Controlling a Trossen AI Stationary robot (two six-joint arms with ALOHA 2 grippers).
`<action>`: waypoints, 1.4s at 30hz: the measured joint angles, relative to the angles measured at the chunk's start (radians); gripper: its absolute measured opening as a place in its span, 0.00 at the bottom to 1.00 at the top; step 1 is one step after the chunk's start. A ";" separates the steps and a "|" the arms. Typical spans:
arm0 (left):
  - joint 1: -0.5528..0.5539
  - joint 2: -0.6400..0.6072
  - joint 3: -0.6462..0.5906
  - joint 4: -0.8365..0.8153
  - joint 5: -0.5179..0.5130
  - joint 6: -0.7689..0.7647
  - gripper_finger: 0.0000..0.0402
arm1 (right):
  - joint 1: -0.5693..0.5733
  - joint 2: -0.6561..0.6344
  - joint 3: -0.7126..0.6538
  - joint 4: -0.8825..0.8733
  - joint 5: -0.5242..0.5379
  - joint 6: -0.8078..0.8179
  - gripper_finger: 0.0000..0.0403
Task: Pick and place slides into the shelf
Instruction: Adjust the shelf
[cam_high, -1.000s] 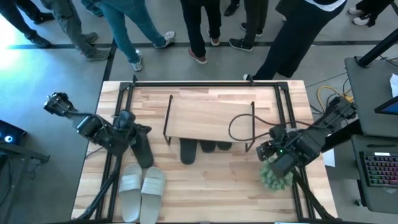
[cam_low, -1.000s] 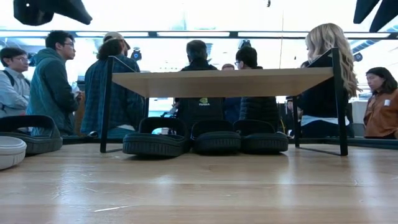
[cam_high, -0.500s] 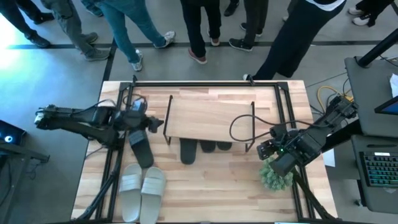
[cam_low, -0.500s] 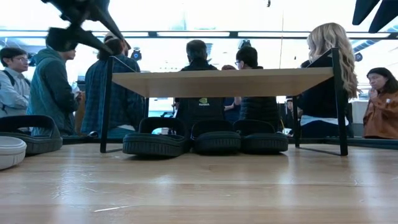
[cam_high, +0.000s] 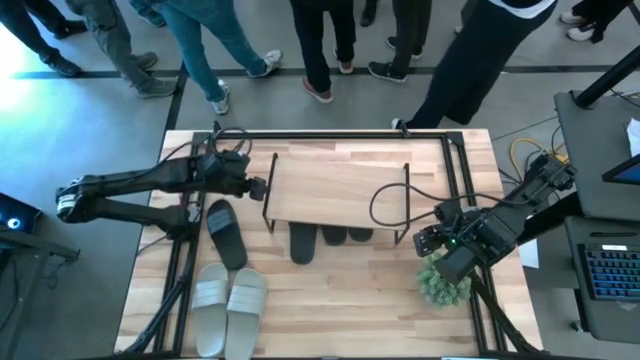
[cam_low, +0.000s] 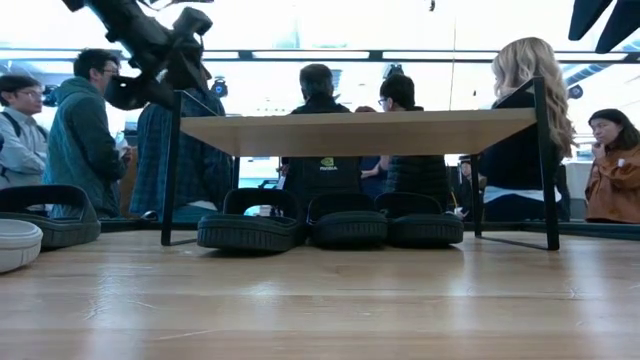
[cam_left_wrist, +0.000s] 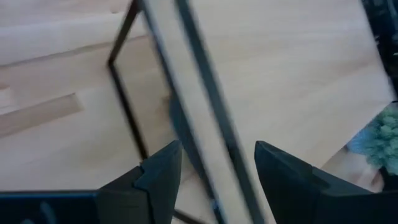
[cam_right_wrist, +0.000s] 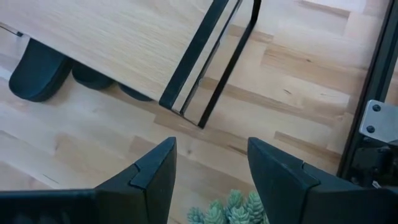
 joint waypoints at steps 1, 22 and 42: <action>0.010 0.010 0.000 0.026 0.012 0.011 0.47 | 0.000 0.000 0.000 0.000 0.001 0.003 0.47; 0.068 0.122 0.016 0.068 0.080 0.094 0.20 | 0.000 0.000 -0.020 0.000 0.002 0.017 0.47; 0.052 0.022 0.013 -0.066 0.007 -0.004 0.05 | -0.133 0.000 -0.035 0.035 -0.001 -0.065 0.47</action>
